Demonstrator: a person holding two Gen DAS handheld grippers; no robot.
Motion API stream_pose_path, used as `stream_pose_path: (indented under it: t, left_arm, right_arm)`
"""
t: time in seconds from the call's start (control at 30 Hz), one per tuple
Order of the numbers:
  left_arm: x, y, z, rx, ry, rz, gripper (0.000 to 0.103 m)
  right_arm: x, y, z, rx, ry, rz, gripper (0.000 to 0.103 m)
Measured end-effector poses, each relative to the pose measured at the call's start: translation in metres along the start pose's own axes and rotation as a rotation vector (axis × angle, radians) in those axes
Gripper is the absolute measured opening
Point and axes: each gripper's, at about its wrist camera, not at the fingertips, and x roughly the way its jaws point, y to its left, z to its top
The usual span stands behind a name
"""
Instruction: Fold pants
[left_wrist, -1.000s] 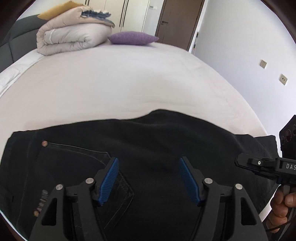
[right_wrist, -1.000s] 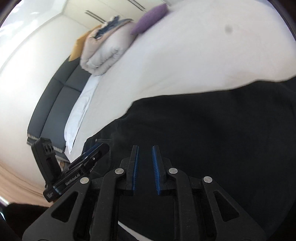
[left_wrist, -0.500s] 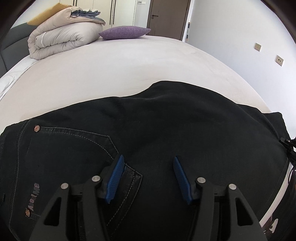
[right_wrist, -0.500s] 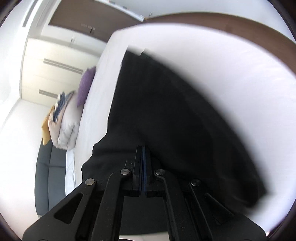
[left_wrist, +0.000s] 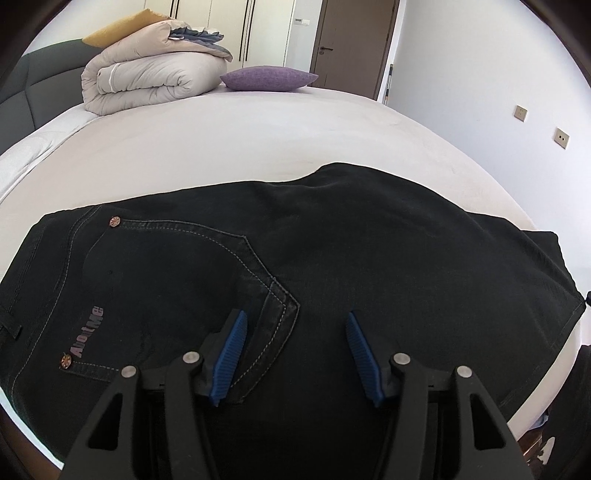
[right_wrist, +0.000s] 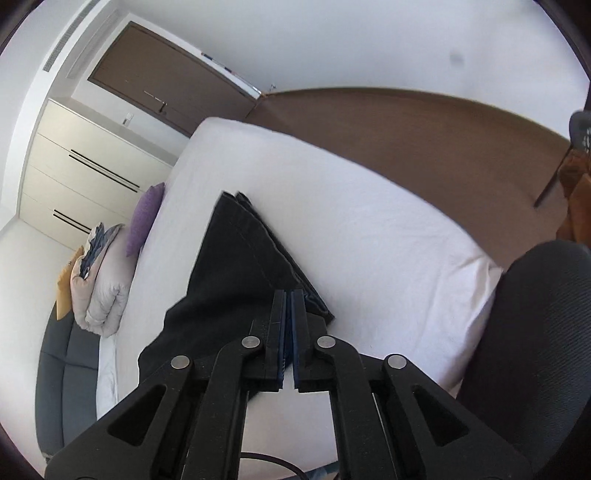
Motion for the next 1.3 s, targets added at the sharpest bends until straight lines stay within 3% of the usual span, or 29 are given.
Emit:
stream_pose_path:
  t: [0.07,0.13,0.3,0.43,0.5,0.53,0.57,0.6,0.67,0.7,0.8,0.97,1.07,1.13,1.17,1.23,1.3]
  left_arm:
    - [-0.012,-0.001,0.010,-0.043,-0.025,-0.038,0.059]
    - [-0.022,-0.007,0.027,-0.069,-0.069,-0.085,0.059]
    - [0.002,-0.037,0.078,-0.057,-0.064,-0.184,0.060]
    - [0.047,-0.054,0.092,-0.036,0.023,-0.207,0.060]
    - [0.064,-0.050,0.088,-0.028,0.058,-0.179,0.060]
    - [0.070,-0.043,0.083,-0.034,0.069,-0.170,0.059]
    - [0.074,-0.035,0.078,-0.056,0.071,-0.186,0.056]
    - [0.076,-0.025,0.076,-0.090,0.062,-0.219,0.052]
    - [0.077,-0.004,0.072,-0.195,0.046,-0.297,0.049]
    - [0.077,0.001,0.073,-0.221,0.044,-0.304,0.044]
    - [0.076,0.005,0.069,-0.240,0.031,-0.313,0.043]
    - [0.076,0.012,0.070,-0.256,0.022,-0.292,0.042]
    - [0.077,0.028,0.069,-0.235,0.044,-0.248,0.026]
    - [0.074,0.052,0.067,-0.232,0.063,-0.211,0.005]
    - [0.073,0.066,0.067,-0.235,0.071,-0.185,0.003]
    - [0.066,0.097,0.069,-0.255,0.073,-0.201,0.005]
    - [0.057,0.120,0.072,-0.231,0.068,-0.138,0.005]
  right_arm:
    - [-0.043,0.012,0.049,-0.062,-0.006,0.075,0.004]
    - [-0.029,0.052,0.051,-0.123,0.052,0.186,0.004]
    - [0.078,0.152,0.009,-0.168,0.341,0.423,0.004]
    - [0.171,0.158,-0.050,-0.042,0.596,0.386,0.004]
    - [0.205,0.138,-0.056,-0.010,0.565,0.305,0.000]
    - [0.204,0.121,-0.053,0.050,0.531,0.370,0.000]
    - [0.203,0.116,-0.042,0.045,0.477,0.374,0.000]
    - [0.202,0.115,-0.029,0.009,0.411,0.323,0.000]
    - [0.195,0.090,0.002,0.067,0.291,0.291,0.000]
    - [0.189,0.073,0.018,0.117,0.237,0.272,0.000]
    - [0.177,0.043,0.057,0.166,0.089,0.210,0.000]
    - [0.161,0.036,0.054,0.122,0.013,0.161,0.000]
    - [0.162,0.036,0.057,0.132,0.018,0.157,0.000]
    - [0.150,0.035,0.052,0.129,0.020,0.150,0.000]
    - [0.147,0.034,0.052,0.116,0.016,0.144,0.000]
    - [0.143,0.041,0.049,0.088,0.006,0.133,0.000]
    - [0.130,0.036,0.051,0.080,0.002,0.127,0.000]
